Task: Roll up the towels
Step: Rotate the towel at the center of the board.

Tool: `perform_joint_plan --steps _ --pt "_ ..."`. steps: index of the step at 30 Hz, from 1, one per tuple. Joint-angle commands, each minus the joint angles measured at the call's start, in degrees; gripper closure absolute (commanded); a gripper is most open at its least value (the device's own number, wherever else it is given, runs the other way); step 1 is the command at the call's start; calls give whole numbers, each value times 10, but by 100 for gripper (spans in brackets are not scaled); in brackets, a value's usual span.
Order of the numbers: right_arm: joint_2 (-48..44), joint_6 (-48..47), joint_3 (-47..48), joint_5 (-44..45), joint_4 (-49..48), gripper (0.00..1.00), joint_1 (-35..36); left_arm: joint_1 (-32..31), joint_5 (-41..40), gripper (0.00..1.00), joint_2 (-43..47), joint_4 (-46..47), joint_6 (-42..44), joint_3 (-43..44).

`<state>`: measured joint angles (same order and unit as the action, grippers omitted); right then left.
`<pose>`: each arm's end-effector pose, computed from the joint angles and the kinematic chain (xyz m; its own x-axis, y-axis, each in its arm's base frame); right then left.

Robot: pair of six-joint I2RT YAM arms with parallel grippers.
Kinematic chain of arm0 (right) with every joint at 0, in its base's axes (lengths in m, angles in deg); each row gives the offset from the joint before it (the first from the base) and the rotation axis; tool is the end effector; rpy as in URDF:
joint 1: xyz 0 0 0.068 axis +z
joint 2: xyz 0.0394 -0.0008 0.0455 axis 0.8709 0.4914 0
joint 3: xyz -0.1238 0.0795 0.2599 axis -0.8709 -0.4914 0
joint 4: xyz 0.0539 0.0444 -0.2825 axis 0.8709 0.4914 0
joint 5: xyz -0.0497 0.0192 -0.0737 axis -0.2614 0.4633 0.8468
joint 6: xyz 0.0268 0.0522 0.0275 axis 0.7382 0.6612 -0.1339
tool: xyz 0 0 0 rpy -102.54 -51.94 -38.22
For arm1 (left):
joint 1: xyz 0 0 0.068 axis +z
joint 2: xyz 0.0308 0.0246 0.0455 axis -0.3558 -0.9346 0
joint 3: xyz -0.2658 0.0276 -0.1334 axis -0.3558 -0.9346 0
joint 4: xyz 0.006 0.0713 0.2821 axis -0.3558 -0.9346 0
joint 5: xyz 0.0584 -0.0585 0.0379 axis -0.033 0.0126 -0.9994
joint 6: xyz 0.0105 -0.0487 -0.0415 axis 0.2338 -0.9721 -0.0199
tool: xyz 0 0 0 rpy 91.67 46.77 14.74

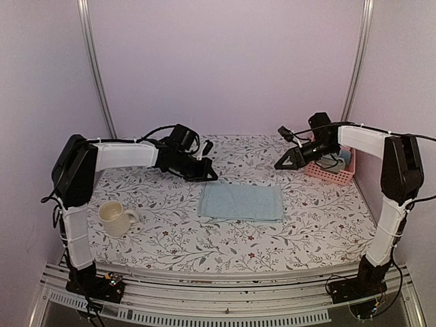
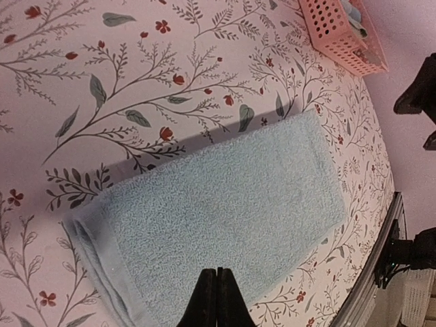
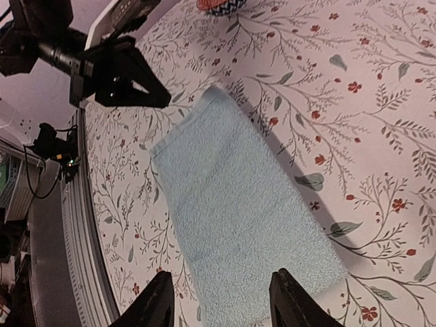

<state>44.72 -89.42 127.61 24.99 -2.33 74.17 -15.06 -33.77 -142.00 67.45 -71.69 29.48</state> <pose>0.4167 0.1411 0.2483 -0.6325 -0.3851 -0.6721 -0.7677 0.4271 0.4777 0.3875 -0.3037 0.1992 -0.8675 0.1114 -0.4848 0.4015 0.7321 -0.5503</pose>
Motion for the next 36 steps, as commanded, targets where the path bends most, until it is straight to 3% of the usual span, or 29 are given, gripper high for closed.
perform_joint_plan --steps 1,4,13,21,26,31,36 --pt "31 -54 -40 -11 37 54 7 31 62 100 -40 51 -21 -22" --pt "52 -56 -69 10 27 59 7 42 91 100 -66 69 -35 -35" --pt "81 -40 -158 124 -11 65 25 78 49 100 -111 36 -39 -20" --pt "43 -64 -235 125 14 67 148 90 63 100 -199 -31 23 132" --pt "0 -104 -225 61 60 66 208 97 35 100 -222 -87 62 226" --pt "-44 -165 -178 29 139 64 186 90 22 100 -131 -60 50 180" --pt "-25 -160 -92 -11 145 68 85 52 53 100 -54 18 23 86"
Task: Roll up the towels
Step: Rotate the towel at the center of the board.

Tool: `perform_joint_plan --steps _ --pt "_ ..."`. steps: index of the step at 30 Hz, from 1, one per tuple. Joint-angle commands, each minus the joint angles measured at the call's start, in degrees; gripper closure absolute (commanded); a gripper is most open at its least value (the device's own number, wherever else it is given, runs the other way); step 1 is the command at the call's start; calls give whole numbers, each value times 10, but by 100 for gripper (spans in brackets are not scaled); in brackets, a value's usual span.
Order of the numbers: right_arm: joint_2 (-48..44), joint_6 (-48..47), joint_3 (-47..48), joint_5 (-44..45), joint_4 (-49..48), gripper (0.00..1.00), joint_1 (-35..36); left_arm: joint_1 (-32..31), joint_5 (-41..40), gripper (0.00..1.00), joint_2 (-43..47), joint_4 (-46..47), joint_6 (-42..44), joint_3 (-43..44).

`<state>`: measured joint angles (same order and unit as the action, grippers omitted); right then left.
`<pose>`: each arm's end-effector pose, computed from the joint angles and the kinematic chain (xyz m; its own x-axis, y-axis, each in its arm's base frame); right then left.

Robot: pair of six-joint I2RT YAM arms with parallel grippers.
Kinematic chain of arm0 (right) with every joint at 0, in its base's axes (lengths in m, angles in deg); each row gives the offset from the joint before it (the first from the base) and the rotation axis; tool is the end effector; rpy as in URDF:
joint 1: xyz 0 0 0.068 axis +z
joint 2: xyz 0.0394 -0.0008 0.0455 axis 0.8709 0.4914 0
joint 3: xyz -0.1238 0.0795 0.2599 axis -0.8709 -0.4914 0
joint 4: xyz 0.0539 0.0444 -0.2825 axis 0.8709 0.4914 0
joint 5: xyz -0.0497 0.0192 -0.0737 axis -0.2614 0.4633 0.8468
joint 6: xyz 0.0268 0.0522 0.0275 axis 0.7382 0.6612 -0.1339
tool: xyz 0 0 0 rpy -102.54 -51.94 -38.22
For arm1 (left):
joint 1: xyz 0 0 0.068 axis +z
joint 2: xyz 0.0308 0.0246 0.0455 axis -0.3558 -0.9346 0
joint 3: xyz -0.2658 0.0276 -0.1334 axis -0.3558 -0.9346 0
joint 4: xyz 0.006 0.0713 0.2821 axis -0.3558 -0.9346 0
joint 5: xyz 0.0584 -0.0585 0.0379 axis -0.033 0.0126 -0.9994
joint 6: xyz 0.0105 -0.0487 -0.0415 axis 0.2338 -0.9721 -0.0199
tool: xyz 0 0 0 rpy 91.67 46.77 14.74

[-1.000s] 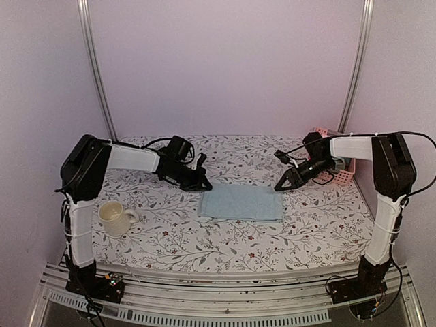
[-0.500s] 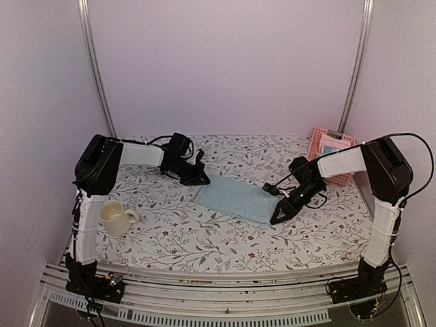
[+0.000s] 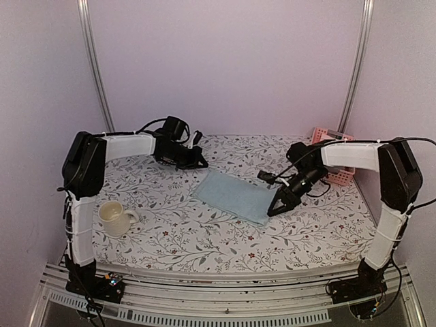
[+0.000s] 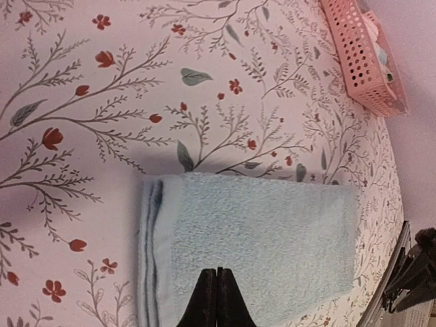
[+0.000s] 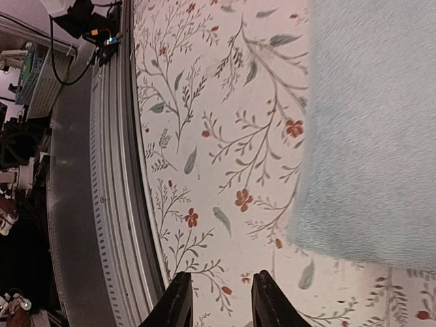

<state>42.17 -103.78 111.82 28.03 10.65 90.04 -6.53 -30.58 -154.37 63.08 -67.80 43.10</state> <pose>0.2959 0.2101 0.1755 -0.5134 -0.7372 -0.4392 -0.7833 0.1936 0.5907 0.4714 -0.2681 0.1695 -0.8844 0.0607 -0.4628 0.3396 0.7639 -0.5487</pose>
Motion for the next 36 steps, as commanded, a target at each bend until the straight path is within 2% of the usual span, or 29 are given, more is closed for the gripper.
perform_joint_plan --steps 1,4,9,17,23,27,29,33,36 --pt "14 2 82 -36 -1 69 -89 -45 21 100 75 71 -21 -66" --pt "67 52 133 -8 -42 70 -119 -67 22 100 75 82 -30 -88" --pt "141 67 201 -5 -52 71 -120 -76 27 100 49 93 -43 -103" --pt "187 87 143 56 -103 72 -95 -58 -1 100 -21 51 -16 -73" --pt "154 95 36 72 -113 74 -21 -31 -16 100 -64 26 13 -19" --pt "131 83 18 8 -73 70 62 -17 12 100 -109 13 33 53" --pt "126 79 31 -26 -65 69 79 -17 29 100 -120 3 42 92" --pt "126 54 73 -33 -20 67 70 -23 51 100 -72 0 58 100" --pt "105 39 102 -67 13 66 44 -26 76 100 7 37 53 32"
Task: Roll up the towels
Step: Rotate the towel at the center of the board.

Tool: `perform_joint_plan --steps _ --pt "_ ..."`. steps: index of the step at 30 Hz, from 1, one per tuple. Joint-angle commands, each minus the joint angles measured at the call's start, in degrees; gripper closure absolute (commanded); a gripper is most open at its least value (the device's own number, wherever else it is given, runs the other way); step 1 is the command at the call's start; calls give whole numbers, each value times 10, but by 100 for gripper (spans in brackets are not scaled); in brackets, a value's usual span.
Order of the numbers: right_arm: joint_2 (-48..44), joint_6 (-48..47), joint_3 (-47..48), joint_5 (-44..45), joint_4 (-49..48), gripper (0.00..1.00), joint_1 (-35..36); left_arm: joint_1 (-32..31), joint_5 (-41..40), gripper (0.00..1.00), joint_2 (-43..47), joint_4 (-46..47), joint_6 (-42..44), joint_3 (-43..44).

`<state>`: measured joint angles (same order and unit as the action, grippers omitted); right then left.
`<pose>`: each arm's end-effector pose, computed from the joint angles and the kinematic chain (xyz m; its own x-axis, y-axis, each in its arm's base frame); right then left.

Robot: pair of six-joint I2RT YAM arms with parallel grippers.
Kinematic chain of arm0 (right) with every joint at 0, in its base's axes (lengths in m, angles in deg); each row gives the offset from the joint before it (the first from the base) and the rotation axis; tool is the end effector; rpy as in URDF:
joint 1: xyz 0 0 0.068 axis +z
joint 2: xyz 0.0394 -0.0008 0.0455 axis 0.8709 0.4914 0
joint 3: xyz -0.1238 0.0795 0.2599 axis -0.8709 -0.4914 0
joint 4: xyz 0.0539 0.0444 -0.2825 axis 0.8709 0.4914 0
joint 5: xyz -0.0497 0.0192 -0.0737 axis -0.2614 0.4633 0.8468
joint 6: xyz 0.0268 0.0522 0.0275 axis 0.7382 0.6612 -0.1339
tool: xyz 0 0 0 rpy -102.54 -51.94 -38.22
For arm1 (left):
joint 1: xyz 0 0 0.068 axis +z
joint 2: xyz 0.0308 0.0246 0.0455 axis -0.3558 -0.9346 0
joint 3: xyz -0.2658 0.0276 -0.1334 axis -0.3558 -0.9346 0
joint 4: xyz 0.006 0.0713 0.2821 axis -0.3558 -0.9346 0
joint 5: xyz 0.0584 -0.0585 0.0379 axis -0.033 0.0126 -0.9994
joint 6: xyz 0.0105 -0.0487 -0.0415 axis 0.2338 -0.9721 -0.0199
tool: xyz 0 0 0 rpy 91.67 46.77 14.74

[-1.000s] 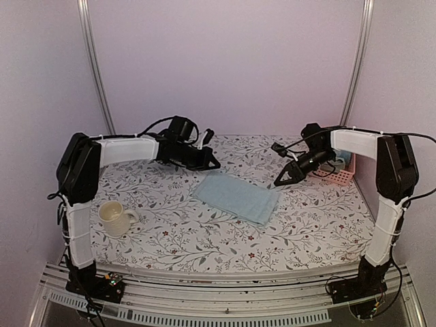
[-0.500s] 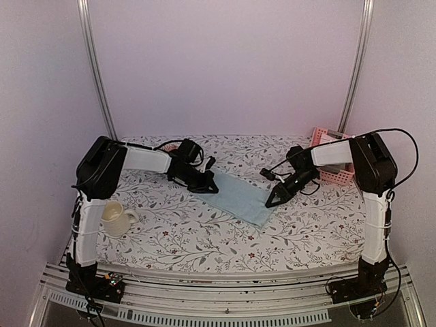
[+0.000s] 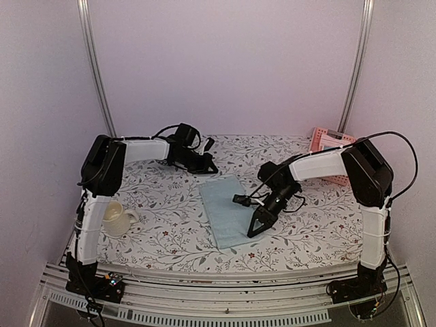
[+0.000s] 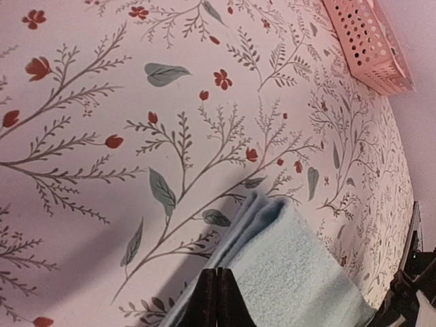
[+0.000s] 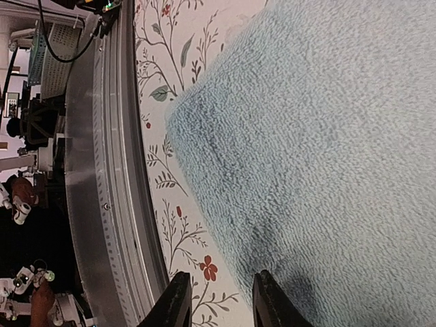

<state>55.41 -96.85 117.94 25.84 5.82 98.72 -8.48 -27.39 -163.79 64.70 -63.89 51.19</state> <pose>0.2931 0.2794 0.1202 -0.5098 -0.7896 -0.3415 -0.7135 0.1663 0.6806 0.4898 -0.3025 0.1328 -0.8577 0.1527 -0.4909 0.4418 0.7073 -0.5519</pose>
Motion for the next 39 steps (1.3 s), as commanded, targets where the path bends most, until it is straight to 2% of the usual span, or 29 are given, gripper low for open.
perform_joint_plan --steps 1,5,8,11,15,22,26,30,34,39 --pt "-32 -41 54 -59 74 66 -51 -8 57 100 127 48 3 -84" --pt "-30 -36 115 -79 81 65 -88 -35 130 100 243 190 -49 -270" --pt "-12 17 158 -55 44 65 -114 -67 159 100 301 267 -74 -376" --pt "28 69 214 -16 21 65 -123 -105 160 100 330 289 -76 -437" --pt "78 118 292 -23 -2 65 -119 -161 159 100 344 292 -67 -488" --pt "150 151 369 -34 -31 65 -96 -231 146 100 312 262 -44 -507" --pt "197 163 387 -54 -25 66 -81 -240 104 100 293 273 -56 -519" --pt "223 147 373 -53 -38 66 -63 -242 96 100 259 290 -62 -527" --pt "258 200 367 1 -52 67 -71 -246 79 100 223 297 -58 -538" --pt "229 230 294 91 -79 68 -89 -246 56 100 208 281 -35 -527"
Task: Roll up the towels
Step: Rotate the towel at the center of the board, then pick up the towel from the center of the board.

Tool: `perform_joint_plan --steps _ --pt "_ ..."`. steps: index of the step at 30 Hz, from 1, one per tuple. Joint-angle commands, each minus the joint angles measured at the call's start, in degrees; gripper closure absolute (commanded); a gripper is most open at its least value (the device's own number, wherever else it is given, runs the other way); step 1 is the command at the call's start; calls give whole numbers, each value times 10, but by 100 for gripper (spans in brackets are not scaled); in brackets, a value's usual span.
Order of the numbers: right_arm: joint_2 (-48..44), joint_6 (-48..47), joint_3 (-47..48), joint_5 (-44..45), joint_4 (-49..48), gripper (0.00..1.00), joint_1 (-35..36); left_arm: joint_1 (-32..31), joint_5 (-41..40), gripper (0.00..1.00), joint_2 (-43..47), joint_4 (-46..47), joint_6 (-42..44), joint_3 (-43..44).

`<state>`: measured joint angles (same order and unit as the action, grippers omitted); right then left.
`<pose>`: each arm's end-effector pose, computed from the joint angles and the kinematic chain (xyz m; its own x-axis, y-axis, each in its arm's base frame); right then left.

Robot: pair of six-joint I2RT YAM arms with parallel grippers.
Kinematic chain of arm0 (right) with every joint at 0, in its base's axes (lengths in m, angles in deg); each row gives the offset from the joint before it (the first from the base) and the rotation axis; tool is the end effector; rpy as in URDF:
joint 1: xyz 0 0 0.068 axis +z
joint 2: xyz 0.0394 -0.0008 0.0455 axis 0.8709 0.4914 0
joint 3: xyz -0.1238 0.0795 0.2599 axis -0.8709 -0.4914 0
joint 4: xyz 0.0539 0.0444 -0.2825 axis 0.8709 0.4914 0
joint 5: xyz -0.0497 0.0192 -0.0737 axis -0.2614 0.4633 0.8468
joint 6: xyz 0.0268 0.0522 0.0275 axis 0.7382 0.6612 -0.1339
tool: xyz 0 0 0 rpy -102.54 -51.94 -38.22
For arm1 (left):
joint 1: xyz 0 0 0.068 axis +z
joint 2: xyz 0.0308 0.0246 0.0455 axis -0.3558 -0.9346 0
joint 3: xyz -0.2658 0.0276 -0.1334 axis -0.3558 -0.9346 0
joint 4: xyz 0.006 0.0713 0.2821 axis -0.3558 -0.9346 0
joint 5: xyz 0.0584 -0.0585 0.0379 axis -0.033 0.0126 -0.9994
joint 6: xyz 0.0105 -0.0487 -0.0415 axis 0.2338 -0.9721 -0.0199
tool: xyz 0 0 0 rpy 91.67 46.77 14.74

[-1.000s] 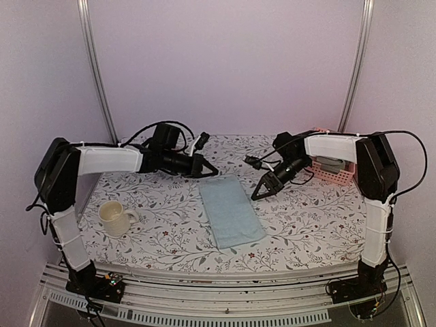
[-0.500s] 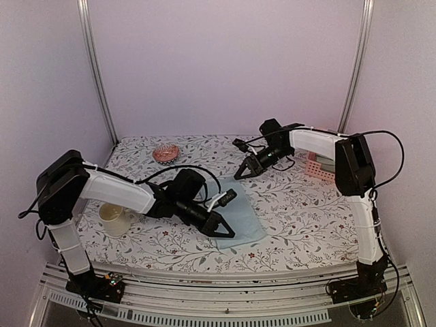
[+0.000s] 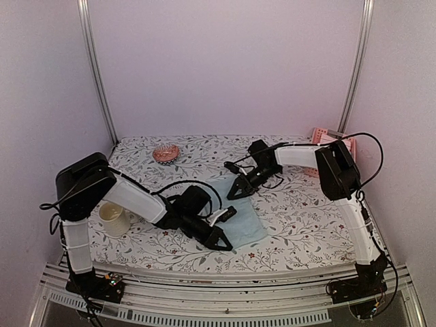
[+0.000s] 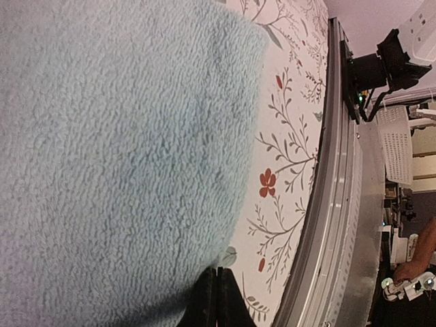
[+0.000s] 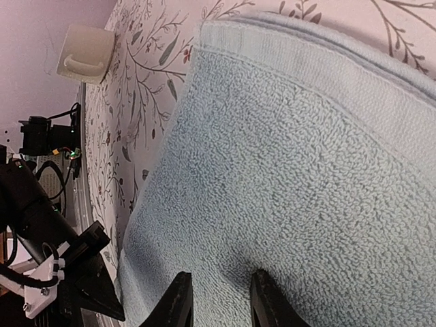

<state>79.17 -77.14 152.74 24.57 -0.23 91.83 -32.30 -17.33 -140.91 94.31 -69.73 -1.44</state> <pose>0.4476 0.3178 0.0966 -0.7381 -0.5567 -0.3811 -0.6249 0.3511 0.6973 0.2133 -0.3367 0.0814 -0.7814 0.4926 -0.3830 0.5932 0.3961 -0.7009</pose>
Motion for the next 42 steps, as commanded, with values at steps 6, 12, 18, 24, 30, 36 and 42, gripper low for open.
perform_joint_plan --steps 6,12,18,24,30,36,42 --pt "-40 44 -99 143 -34 68 -43 -7 -88 100 -4 -39 65 26" --pt "-70 41 -106 103 -40 66 -44 -8 -143 98 60 -84 107 48" --pt "-216 -77 -132 30 -15 57 -44 -32 -223 82 157 -134 144 55" --pt "-399 -208 -251 99 -21 52 -43 -54 -386 67 259 -168 196 45" --pt "-545 -319 -432 122 -99 50 -33 -58 -571 21 321 -73 216 -19" --pt "-602 -370 -599 268 -208 52 56 -60 -631 22 273 -45 184 -18" --pt "-580 -388 -635 324 -242 53 126 -62 -566 34 241 -14 148 -30"
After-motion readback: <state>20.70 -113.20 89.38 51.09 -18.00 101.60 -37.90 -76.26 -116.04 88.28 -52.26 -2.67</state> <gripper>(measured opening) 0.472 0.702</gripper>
